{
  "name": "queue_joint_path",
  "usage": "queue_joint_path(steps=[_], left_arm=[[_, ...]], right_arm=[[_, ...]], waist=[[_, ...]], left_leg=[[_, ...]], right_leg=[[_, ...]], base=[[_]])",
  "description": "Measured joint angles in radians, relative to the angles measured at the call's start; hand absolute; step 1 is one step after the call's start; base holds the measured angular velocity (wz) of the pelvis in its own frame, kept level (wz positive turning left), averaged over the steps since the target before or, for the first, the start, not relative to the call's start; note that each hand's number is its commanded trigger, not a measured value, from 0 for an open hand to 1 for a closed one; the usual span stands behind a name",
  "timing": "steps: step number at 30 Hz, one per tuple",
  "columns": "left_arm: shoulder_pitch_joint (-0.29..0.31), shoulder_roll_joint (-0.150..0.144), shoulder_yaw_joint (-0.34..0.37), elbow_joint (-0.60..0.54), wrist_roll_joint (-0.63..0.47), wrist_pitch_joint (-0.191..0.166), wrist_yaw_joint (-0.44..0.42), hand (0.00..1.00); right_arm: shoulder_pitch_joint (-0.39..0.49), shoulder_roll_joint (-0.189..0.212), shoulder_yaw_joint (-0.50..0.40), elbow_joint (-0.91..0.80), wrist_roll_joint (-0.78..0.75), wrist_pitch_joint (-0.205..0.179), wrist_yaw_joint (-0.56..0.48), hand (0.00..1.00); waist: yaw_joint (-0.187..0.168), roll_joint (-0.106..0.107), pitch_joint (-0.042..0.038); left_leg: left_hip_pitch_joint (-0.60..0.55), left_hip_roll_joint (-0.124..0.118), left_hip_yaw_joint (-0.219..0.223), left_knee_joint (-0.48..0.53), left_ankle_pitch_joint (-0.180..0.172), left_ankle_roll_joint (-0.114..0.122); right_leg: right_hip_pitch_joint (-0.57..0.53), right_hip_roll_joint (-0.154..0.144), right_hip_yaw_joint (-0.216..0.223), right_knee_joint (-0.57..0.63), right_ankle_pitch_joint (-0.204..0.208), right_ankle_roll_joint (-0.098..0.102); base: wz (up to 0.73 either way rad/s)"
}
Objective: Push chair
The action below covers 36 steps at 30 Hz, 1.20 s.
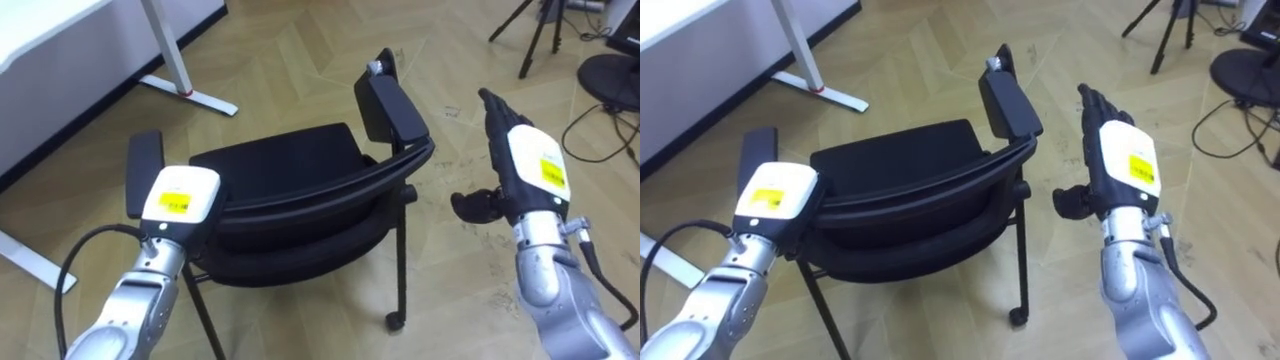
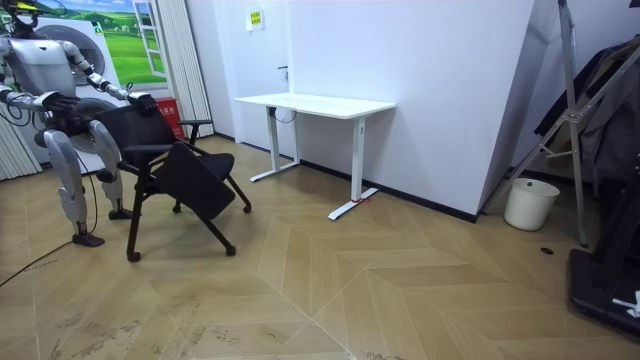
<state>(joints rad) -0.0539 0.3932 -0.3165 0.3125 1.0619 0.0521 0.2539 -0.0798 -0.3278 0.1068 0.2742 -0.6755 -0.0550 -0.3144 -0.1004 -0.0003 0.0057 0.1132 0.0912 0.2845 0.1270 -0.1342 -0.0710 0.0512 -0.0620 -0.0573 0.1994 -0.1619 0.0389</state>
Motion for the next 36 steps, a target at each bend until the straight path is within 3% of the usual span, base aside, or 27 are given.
queue_joint_path(steps=[3, 9, 14, 24, 30, 36], left_arm=[[-0.003, 0.001, 0.0, 0.0, 0.0, 0.0, -0.004, 1.0], [-0.014, 0.006, -0.002, 0.001, 0.001, -0.012, -0.01, 1.0], [-0.024, 0.019, -0.003, 0.005, 0.001, -0.053, -0.012, 1.0], [-0.042, 0.026, -0.02, 0.004, 0.012, -0.058, -0.03, 1.0], [-0.043, 0.029, -0.025, 0.005, 0.011, -0.058, -0.03, 1.0], [-0.073, 0.028, -0.059, 0.024, 0.01, -0.057, -0.025, 1.0]], right_arm=[[0.0, -0.013, 0.01, -0.062, 0.0, -0.002, 0.011, 0.0], [0.0, -0.026, 0.037, -0.099, -0.053, -0.046, 0.016, 0.0], [0.0, -0.031, 0.085, -0.099, -0.09, -0.068, 0.069, 0.0], [-0.003, -0.032, 0.161, -0.164, -0.117, -0.107, 0.13, 0.0], [-0.004, -0.053, 0.214, -0.164, -0.125, -0.106, 0.154, 0.0], [-0.006, -0.092, 0.28, -0.164, -0.168, -0.106, 0.221, 0.0]], waist=[[-0.001, -0.002, 0.0014], [0.008, -0.014, 0.0032], [0.024, -0.019, 0.0042], [0.029, -0.031, 0.0087], [0.03, -0.031, 0.0087], [0.054, -0.029, 0.0095]], left_leg=[[0.001, 0.0, -0.001, 0.0, 0.0, 0.0], [0.001, 0.0, -0.002, 0.0, 0.0, 0.0], [0.0, 0.0, -0.004, 0.0, 0.0, 0.0], [0.0, 0.0, -0.014, 0.0, 0.0, 0.0], [0.0, 0.0, -0.016, 0.0, 0.0, 0.0], [-0.002, 0.0, -0.016, 0.0, 0.0, 0.0]], right_leg=[[-0.001, 0.0, -0.001, 0.002, 0.0, 0.0], [-0.001, -0.001, -0.002, 0.002, 0.0, 0.0], [0.002, -0.001, -0.002, 0.001, 0.0, 0.0], [0.004, 0.0, -0.003, 0.001, 0.0, 0.0], [0.006, 0.0, -0.003, 0.001, 0.0, 0.0], [0.003, 0.001, -0.004, 0.001, 0.0, 0.0]], base=[[0.0], [0.0], [0.0], [0.0], [0.0], [0.01]])
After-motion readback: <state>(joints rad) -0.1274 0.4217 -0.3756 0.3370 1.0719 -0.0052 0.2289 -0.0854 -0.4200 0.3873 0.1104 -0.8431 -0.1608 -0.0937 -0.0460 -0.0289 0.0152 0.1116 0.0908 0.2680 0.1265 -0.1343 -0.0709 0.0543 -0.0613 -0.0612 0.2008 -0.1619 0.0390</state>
